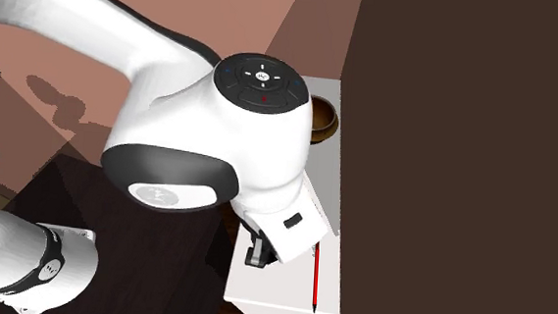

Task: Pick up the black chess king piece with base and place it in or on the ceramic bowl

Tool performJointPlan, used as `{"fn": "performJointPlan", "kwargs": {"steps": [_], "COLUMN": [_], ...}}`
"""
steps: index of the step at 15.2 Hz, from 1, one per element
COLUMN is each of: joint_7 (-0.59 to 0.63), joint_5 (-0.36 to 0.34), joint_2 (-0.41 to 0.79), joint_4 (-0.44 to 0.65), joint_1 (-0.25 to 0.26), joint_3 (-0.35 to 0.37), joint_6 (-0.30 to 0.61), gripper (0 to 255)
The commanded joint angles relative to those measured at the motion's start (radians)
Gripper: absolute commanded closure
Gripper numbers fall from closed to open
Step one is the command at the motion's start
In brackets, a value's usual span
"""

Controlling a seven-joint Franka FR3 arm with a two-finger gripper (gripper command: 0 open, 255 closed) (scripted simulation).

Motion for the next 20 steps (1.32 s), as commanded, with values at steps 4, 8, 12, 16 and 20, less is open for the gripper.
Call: {"fn": "performJointPlan", "kwargs": {"steps": [4, 8, 12, 16, 20], "joint_7": [-0.016, -0.026, -0.034, 0.017, 0.125], "joint_5": [0.019, 0.030, 0.037, 0.040, 0.028], "joint_2": [-0.054, -0.090, -0.122, -0.103, -0.036], "joint_4": [0.023, 0.048, 0.077, 0.122, 0.207], "joint_1": [0.004, 0.007, 0.009, 0.027, 0.060], "joint_3": [-0.006, -0.011, -0.016, 0.017, 0.082], "joint_6": [-0.076, -0.136, -0.195, -0.222, -0.242], "gripper": [255, 255, 255, 255, 255]}}
